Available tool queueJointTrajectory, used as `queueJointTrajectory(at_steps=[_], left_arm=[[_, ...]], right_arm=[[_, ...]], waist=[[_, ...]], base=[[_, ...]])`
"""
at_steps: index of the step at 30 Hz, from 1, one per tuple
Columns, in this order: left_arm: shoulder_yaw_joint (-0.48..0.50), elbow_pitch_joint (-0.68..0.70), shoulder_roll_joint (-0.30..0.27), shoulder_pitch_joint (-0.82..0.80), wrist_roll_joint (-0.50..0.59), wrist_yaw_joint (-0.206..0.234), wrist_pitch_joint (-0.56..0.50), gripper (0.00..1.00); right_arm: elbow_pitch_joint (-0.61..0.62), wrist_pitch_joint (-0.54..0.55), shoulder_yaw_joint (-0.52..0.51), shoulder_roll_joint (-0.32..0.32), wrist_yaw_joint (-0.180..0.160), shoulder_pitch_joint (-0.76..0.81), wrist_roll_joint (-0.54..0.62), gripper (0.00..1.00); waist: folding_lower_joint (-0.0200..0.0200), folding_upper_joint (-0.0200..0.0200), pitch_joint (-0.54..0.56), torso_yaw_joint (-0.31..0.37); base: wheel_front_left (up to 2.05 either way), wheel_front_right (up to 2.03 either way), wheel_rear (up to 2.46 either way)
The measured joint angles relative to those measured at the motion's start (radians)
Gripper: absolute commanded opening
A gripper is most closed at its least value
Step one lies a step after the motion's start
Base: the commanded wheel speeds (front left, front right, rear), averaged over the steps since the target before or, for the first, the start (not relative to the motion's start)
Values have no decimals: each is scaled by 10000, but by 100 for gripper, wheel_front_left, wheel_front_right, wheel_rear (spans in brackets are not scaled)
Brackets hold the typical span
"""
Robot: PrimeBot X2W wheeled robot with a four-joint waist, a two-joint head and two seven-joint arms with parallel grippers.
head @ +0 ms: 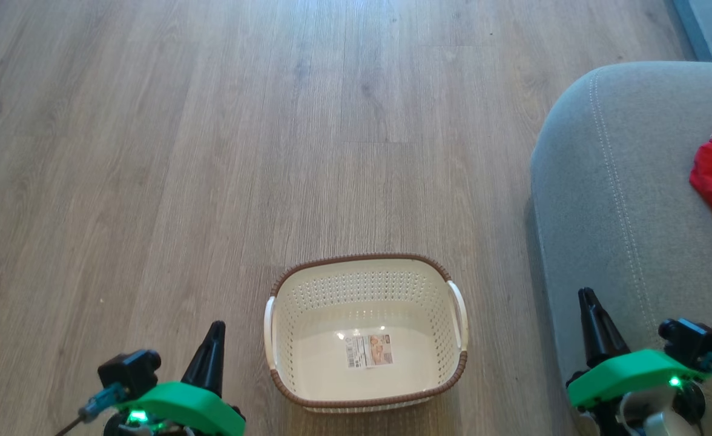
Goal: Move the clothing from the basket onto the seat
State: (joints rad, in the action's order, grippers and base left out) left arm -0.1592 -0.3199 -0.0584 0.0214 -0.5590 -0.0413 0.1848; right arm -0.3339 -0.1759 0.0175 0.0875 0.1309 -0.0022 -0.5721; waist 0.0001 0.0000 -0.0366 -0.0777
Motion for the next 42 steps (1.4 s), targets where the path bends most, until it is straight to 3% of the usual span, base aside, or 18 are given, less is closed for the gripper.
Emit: queueJointTrajectory(at_steps=[42], left_arm=[[926, 173, -15, -249, -4788, -362, -1210, 0]], right_arm=[[196, 1237, -656, -188, 0, -194, -4585, 0]], waist=[[0, 0, 150, 348]], base=[[0, 0, 0]])
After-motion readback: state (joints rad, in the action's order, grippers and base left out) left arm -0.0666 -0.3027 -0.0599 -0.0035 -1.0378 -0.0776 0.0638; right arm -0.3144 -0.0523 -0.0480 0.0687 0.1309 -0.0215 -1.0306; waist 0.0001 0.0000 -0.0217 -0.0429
